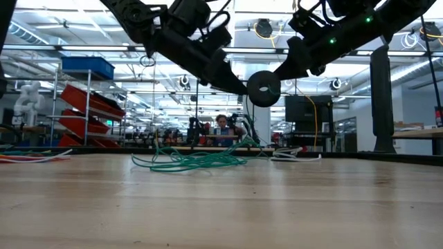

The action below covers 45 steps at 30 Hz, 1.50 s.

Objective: Coil cords
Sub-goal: Coil the green wire onto the spool

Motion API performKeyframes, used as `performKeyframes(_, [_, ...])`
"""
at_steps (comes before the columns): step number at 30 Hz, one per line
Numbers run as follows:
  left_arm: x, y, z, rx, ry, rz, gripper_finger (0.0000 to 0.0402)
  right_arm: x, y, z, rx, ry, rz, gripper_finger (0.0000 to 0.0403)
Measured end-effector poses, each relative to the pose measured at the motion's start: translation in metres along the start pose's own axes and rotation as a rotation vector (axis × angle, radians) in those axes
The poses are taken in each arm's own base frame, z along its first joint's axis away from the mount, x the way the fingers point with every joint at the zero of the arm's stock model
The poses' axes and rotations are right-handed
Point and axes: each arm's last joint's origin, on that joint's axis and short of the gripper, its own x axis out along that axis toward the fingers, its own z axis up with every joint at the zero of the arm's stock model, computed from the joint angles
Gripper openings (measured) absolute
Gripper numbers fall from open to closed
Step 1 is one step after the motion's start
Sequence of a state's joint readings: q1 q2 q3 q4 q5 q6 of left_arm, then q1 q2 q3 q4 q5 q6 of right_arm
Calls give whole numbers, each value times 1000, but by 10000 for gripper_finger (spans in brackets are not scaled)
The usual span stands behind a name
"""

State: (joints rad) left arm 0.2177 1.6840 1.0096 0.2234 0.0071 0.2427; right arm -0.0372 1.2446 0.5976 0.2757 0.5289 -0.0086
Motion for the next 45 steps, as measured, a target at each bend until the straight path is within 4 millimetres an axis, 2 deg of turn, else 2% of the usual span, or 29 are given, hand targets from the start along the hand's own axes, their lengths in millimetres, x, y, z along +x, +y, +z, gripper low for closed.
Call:
performKeyframes(6, [-26,11,12,29,8,19,190,0,0,-4,-14,34,-1,0])
performKeyframes(9, [-34,16,11,43,49,13,190,0,0,-9,-2,47,0,0])
performKeyframes(13, [-35,24,-5,15,145,-37,190,-1,0,-26,22,91,6,0])
performKeyframes(16, [-34,26,-25,-16,137,-83,190,-4,0,-39,33,98,14,0])
performKeyframes(18, [-33,25,-39,-44,84,-92,190,-5,2,-44,38,76,27,0])
performKeyframes(22, [-31,20,-55,-91,-145,-96,190,-7,3,-53,48,75,78,0])
performKeyframes(25, [-20,12,-64,-114,-241,-145,190,-9,3,-62,70,94,99,0])
performKeyframes(31, [18,-13,-83,-113,-251,-246,190,-15,7,-79,117,128,147,0])
performKeyframes(37, [42,-31,-89,-89,-311,-254,190,-22,14,-88,140,129,189,0])
performKeyframes(45, [51,-41,-78,-71,-341,-273,190,-23,25,-104,126,200,207,0])
